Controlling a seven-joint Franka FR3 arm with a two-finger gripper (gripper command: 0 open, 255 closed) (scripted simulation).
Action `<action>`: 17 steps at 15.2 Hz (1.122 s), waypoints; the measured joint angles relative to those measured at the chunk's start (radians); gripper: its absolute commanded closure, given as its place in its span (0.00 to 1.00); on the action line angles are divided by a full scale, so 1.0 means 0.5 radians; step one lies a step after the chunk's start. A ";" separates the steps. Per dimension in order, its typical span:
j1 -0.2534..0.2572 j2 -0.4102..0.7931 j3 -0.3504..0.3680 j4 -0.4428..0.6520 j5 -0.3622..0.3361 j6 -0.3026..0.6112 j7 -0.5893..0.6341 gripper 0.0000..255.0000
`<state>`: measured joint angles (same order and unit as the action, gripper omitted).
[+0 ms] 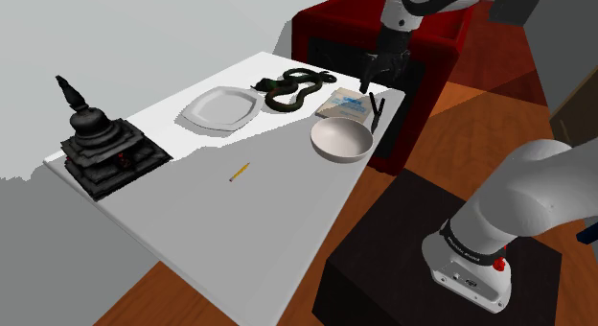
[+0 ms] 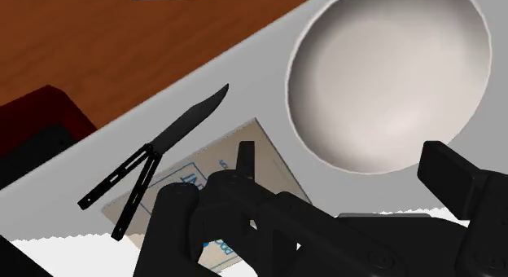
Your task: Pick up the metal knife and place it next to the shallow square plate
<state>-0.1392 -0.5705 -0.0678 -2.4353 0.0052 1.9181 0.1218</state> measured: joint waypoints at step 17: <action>-0.405 0.820 -0.311 0.004 0.215 0.916 0.668 0.00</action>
<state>-0.3417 -0.1606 -0.2231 -2.4335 0.1126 2.3762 0.4557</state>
